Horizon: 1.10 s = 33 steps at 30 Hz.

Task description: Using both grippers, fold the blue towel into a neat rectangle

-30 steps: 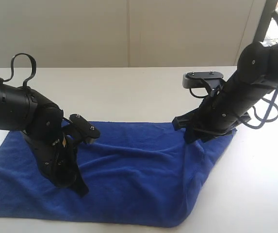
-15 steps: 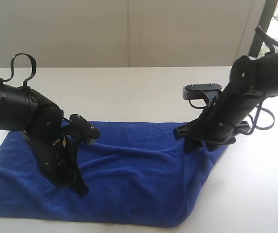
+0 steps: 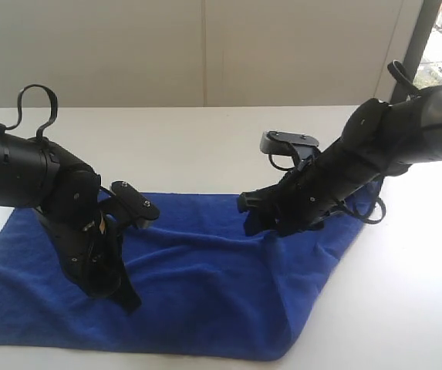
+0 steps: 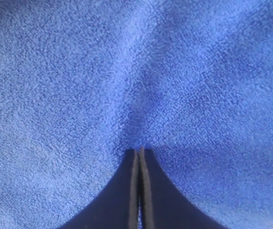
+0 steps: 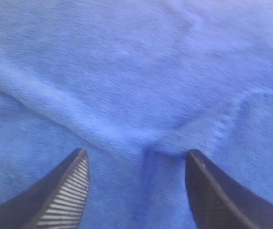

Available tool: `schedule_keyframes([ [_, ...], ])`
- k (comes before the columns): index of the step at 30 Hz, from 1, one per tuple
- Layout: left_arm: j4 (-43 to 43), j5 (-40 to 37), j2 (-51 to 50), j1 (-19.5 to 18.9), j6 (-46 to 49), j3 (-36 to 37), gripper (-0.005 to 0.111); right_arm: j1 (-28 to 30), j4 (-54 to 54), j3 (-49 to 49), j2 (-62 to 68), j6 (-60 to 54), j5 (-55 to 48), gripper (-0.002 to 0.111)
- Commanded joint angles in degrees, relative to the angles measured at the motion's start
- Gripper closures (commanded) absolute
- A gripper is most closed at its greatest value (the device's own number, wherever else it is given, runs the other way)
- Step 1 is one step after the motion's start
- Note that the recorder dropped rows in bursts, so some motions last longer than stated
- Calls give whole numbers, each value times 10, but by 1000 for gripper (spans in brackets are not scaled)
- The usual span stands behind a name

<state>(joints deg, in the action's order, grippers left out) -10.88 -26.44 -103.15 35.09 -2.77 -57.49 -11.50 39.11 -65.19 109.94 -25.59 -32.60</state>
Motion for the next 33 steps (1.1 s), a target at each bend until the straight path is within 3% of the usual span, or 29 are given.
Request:
schedule_keyframes([
  [1,6,-16,-2,0,0,1,107,-20,39,-3,0,-55,12,51],
  [6,6,-18,-2,0,0,1,107,-26,34,-3,-3,-59,27,51],
  [17,10,-14,-2,0,0,1,107,7,-160,-3,-13,179,5,55],
  [33,10,-11,-2,0,0,1,107,13,-77,-3,20,180,48,55],
])
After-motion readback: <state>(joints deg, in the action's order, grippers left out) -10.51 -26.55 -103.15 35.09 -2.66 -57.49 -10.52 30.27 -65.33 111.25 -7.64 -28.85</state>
